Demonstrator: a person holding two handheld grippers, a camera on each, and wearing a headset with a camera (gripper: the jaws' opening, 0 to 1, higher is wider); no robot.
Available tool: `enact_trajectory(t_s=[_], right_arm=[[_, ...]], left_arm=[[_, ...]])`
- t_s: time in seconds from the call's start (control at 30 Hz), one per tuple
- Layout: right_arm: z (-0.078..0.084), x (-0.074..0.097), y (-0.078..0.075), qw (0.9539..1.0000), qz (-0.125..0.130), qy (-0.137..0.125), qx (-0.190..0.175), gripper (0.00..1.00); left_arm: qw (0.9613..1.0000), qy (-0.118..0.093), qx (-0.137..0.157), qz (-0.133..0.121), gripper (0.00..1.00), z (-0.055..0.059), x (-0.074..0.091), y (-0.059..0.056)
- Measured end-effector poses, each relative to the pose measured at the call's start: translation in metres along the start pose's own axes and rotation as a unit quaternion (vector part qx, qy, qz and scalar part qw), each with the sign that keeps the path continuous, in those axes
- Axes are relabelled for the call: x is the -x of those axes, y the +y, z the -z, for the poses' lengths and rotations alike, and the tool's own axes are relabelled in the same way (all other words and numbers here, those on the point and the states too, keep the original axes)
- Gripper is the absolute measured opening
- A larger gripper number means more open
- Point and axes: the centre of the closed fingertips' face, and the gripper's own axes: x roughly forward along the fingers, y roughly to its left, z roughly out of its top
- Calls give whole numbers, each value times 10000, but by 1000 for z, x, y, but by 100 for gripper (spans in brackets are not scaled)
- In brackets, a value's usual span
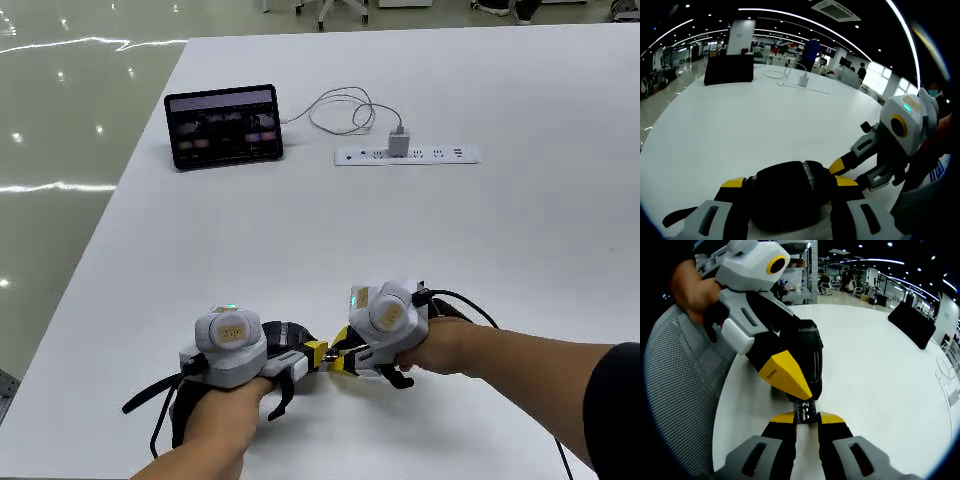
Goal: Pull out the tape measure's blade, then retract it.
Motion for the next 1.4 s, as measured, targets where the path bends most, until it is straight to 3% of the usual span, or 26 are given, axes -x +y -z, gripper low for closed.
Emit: enact_trajectory(t_s=[0.5,1.4], right_arm=[[-9,-8,1,9998,-29,-86,-153,11],[-9,-7,1,9995,-21,-147,-269,11]], left_arm=[[10000,8,2,9,62,0,0,0],[10000,9,1,31,63,0,0,0]])
